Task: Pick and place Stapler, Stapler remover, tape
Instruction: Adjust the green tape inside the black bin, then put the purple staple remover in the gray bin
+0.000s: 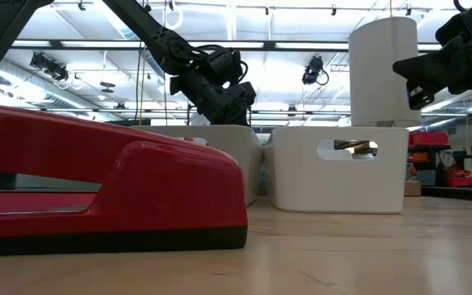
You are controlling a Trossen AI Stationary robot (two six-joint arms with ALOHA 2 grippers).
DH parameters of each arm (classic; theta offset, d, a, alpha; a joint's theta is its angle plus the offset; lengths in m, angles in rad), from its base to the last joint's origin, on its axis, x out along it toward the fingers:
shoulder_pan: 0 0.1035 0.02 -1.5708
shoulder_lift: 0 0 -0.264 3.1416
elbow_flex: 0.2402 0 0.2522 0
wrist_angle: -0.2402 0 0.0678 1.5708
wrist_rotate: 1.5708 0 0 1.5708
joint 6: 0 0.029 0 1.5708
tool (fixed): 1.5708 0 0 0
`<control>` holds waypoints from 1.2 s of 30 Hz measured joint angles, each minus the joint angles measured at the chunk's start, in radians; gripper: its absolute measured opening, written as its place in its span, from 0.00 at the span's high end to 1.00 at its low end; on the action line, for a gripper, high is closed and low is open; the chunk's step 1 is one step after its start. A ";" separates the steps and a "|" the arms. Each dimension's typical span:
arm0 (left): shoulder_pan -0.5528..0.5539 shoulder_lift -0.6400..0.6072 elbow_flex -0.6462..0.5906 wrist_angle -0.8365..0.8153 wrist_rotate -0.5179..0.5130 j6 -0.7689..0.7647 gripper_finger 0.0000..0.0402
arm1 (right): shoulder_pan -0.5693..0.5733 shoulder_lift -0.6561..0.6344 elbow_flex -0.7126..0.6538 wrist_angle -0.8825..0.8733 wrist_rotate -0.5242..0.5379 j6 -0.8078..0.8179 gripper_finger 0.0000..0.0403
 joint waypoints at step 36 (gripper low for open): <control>-0.007 -0.028 0.001 -0.043 -0.164 0.122 0.39 | 0.000 0.000 0.000 0.000 0.000 0.000 0.99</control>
